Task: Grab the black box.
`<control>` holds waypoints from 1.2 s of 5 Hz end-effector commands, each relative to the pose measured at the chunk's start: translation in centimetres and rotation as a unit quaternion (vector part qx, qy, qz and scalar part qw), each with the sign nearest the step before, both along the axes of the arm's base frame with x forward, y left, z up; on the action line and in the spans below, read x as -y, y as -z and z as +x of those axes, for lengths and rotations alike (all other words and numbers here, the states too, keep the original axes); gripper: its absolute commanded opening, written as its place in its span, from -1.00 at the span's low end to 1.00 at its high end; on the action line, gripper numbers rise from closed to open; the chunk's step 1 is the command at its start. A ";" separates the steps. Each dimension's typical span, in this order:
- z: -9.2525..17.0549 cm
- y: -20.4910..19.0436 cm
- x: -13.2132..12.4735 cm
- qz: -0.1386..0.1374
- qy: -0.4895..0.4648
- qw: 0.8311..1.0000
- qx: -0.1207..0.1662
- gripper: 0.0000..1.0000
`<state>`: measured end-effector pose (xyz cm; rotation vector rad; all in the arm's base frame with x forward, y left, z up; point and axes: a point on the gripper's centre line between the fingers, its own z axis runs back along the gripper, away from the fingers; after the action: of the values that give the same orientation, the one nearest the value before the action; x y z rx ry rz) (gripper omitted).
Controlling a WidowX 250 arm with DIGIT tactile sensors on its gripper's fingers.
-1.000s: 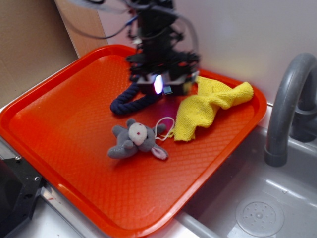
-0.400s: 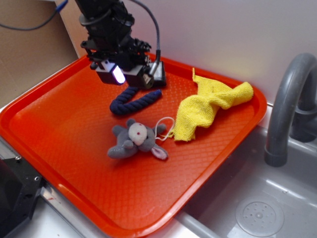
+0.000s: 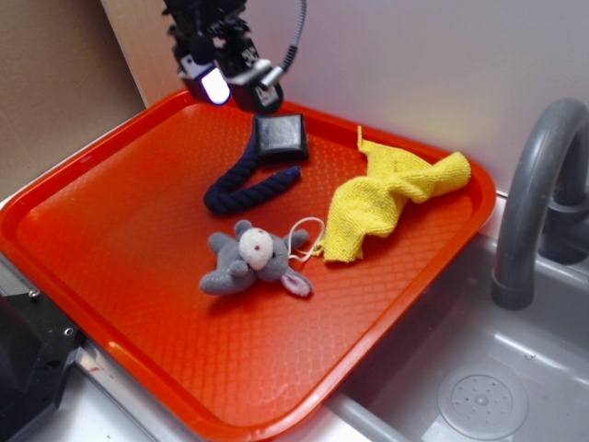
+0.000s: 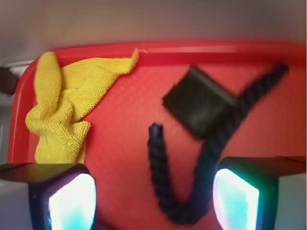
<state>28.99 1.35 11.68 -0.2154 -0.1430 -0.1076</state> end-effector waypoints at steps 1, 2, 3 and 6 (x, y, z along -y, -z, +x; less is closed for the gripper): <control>5.8 0.7 0.3 0.113 0.244 0.963 -0.022 1.00; 6.8 1.7 2.5 0.188 0.356 0.915 0.001 1.00; 6.3 3.2 3.6 0.208 0.424 0.881 0.028 1.00; 6.0 5.2 6.9 0.140 0.408 0.902 0.021 1.00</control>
<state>32.52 -3.27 4.24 0.0083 -0.0071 -0.9253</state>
